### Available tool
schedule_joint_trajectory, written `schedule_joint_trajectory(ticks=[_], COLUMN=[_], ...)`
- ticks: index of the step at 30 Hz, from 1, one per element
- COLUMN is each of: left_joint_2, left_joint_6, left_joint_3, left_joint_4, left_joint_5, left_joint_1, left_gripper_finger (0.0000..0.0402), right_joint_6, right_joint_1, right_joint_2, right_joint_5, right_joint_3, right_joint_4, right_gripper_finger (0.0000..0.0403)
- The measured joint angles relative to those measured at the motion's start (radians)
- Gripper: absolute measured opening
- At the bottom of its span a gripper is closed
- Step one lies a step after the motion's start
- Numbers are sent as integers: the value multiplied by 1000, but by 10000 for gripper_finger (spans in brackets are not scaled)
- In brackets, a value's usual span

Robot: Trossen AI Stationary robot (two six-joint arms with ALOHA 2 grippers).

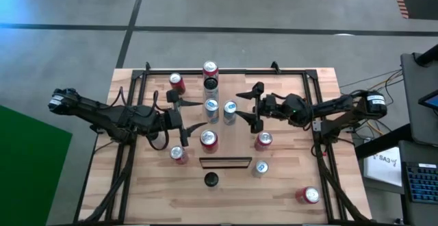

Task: Place canned beverage on shelf
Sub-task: Put the left blue soda can on the shelf aligned with the other blue soda can

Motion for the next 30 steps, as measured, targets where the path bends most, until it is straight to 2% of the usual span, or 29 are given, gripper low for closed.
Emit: schedule_joint_trajectory(ticks=[4,7,16,23,30], left_joint_2=[0,0,0,0,0], left_joint_6=[-14,-18,-20,-20,-20], left_joint_3=[0,0,0,0,0], left_joint_4=[0,-1,-5,-5,-5], left_joint_5=[0,0,0,1,1], left_joint_1=[0,0,0,0,0], left_gripper_finger=[276,276,276,276,276], right_joint_6=[29,47,24,48,75], right_joint_1=[0,0,0,0,0], right_joint_2=[-80,-158,-356,-365,-288], right_joint_5=[-1,-1,0,0,0], right_joint_3=[1,1,1,1,1], right_joint_4=[-117,-263,-608,-814,-805], right_gripper_finger=[292,255,28,9,9])
